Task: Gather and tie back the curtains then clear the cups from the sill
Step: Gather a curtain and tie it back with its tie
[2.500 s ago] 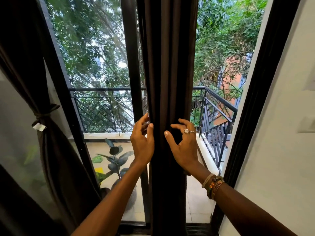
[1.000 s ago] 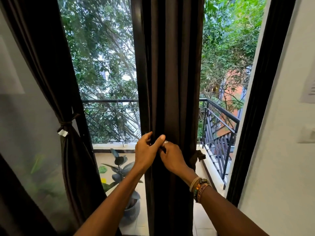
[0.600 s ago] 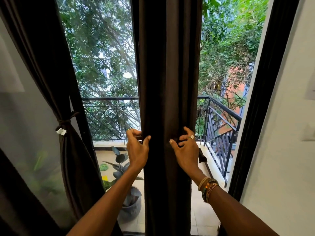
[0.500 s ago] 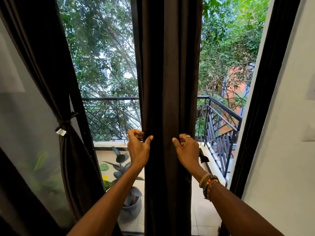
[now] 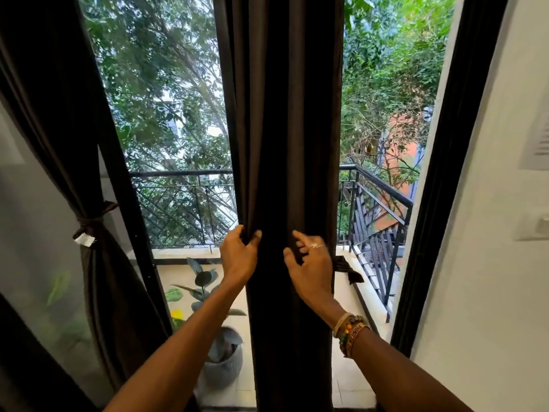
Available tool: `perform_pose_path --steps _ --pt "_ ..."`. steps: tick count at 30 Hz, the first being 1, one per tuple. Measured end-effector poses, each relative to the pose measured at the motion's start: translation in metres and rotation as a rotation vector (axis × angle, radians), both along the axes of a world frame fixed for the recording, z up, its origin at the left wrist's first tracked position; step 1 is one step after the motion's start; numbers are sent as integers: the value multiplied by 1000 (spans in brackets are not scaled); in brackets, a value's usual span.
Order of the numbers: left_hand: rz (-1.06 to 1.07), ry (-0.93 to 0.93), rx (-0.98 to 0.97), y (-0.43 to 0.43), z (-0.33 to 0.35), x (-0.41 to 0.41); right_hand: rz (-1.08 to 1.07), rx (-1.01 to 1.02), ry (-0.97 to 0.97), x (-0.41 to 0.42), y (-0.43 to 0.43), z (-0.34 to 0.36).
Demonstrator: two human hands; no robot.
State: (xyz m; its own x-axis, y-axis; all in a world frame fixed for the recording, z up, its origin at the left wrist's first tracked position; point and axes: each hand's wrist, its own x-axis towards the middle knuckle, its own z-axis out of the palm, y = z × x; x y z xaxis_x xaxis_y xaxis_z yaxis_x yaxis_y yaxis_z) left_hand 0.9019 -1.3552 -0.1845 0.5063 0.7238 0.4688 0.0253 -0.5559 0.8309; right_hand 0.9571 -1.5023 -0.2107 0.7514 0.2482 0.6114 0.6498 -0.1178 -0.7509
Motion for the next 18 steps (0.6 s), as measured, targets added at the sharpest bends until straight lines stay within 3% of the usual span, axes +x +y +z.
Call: perform_pose_path --steps 2,4,8,14,16,18 --pt "49 44 84 2 6 0 -124 51 97 8 -4 8" --pt "24 8 66 -4 17 1 -114 6 169 15 -4 17" --pt "-90 -55 66 -18 41 9 -201 -127 65 25 3 26" --pt "-175 87 142 -32 56 15 -194 -128 117 17 12 25" --pt "-146 135 204 -36 54 18 -133 -151 125 11 14 25" --pt "-107 147 233 -37 54 22 58 -159 70 5 18 24"
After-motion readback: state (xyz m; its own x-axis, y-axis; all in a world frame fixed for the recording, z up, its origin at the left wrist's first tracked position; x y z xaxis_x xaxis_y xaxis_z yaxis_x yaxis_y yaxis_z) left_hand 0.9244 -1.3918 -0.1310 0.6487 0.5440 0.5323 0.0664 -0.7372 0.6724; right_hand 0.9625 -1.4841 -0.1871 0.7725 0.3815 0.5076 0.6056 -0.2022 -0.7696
